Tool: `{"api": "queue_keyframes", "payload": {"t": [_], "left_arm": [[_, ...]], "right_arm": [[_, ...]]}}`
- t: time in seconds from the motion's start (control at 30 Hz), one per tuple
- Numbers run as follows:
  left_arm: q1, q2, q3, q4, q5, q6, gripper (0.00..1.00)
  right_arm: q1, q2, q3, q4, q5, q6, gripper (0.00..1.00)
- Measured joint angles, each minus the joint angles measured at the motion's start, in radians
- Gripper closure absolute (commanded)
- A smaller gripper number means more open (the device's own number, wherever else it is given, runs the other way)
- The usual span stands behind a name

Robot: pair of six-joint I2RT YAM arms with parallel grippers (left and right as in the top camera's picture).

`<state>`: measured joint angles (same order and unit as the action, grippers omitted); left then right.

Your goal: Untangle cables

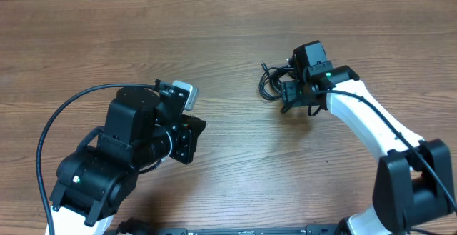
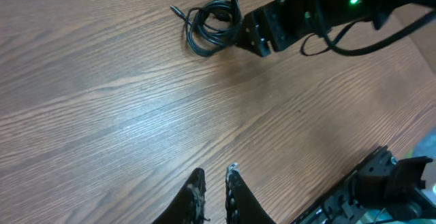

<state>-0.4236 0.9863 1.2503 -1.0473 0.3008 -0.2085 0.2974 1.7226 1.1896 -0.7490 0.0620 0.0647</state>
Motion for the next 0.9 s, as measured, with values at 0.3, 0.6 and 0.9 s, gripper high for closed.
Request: {"api": "queue_keyframes", "payload": {"t": [0.3,0.6,0.9], "left_arm": [[0.0,0.0,0.0,0.0,0.014,-0.021,0.87],[0.0,0.0,0.0,0.0,0.018,-0.025,0.87],[0.0,0.0,0.0,0.0,0.035,-0.025,0.88]], "right_arm": [[-0.007,0.091,0.0,0.131,-0.007,0.05,0.37],[-0.069,0.108,0.0,0.189,0.014,0.146,0.34],[-0.103,0.108,0.0,0.211,0.024,0.317,0.39]]}}
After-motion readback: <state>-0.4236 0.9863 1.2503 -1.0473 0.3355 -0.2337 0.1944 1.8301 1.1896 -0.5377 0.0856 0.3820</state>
